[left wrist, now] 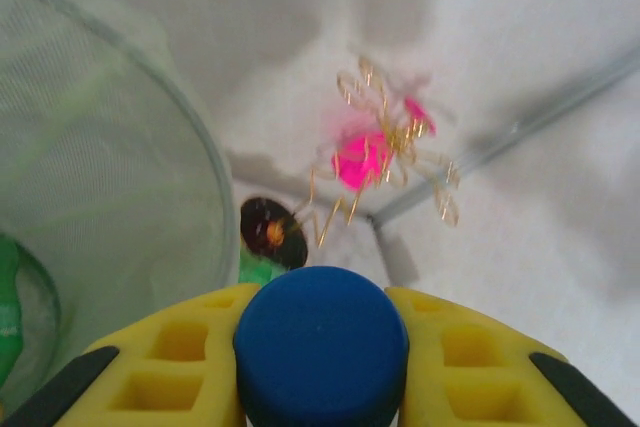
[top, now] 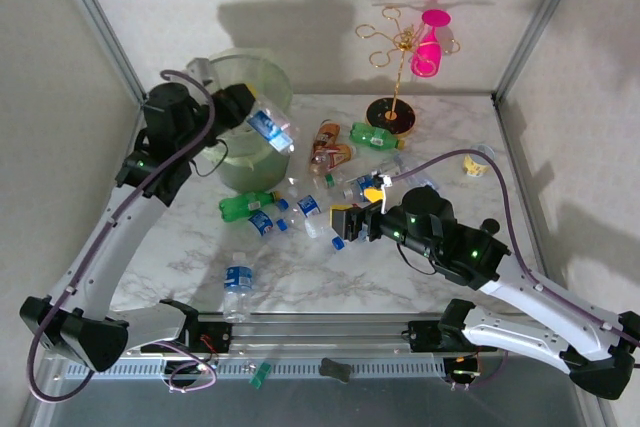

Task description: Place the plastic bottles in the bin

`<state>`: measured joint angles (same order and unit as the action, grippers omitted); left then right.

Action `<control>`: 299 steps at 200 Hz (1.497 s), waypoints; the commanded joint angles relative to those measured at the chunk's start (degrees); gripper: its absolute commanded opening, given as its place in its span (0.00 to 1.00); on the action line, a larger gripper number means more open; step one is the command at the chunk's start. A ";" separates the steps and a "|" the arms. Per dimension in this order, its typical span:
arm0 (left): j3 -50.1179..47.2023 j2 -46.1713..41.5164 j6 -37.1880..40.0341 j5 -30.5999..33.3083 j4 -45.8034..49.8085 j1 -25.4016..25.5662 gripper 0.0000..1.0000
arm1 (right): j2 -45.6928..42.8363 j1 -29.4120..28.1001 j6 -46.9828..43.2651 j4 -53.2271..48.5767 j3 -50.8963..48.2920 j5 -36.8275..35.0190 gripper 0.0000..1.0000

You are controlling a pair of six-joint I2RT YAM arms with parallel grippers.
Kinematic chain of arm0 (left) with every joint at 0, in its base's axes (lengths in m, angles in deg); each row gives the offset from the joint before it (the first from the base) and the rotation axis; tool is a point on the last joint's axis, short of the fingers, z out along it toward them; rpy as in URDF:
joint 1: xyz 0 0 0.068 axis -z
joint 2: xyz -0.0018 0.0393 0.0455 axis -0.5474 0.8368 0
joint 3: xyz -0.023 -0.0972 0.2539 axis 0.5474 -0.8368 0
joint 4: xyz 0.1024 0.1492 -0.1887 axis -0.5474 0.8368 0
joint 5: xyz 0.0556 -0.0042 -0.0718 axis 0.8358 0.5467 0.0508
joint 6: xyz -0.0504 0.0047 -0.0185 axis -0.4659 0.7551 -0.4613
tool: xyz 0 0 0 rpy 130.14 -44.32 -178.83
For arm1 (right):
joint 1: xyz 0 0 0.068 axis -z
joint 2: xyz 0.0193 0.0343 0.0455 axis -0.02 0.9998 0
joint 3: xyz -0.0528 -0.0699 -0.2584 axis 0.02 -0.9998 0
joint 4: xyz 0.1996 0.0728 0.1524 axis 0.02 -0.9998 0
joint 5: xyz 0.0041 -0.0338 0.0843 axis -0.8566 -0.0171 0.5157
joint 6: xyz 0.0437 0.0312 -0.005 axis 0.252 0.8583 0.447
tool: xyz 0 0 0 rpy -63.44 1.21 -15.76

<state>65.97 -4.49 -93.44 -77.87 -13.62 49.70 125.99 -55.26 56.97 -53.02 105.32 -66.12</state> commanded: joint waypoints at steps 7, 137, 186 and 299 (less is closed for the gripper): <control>1.61 0.38 -9.15 4.66 -7.91 -3.70 0.00 | -0.59 -0.37 -0.92 1.07 -0.84 -1.90 0.98; 8.38 12.06 -28.93 29.70 7.77 -5.26 0.00 | -0.76 -0.25 -3.77 0.24 0.31 -9.74 0.99; 8.35 16.55 -29.91 31.57 9.65 -5.29 0.00 | 0.85 -0.26 -3.66 0.89 0.41 -9.40 0.98; 8.47 24.01 -29.99 29.84 9.73 -5.26 0.71 | -1.52 -0.31 -2.81 0.18 -0.94 -9.83 0.99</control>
<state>73.05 18.99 -119.73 -48.38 -6.06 44.92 125.40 -55.26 54.00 -52.96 104.99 -75.08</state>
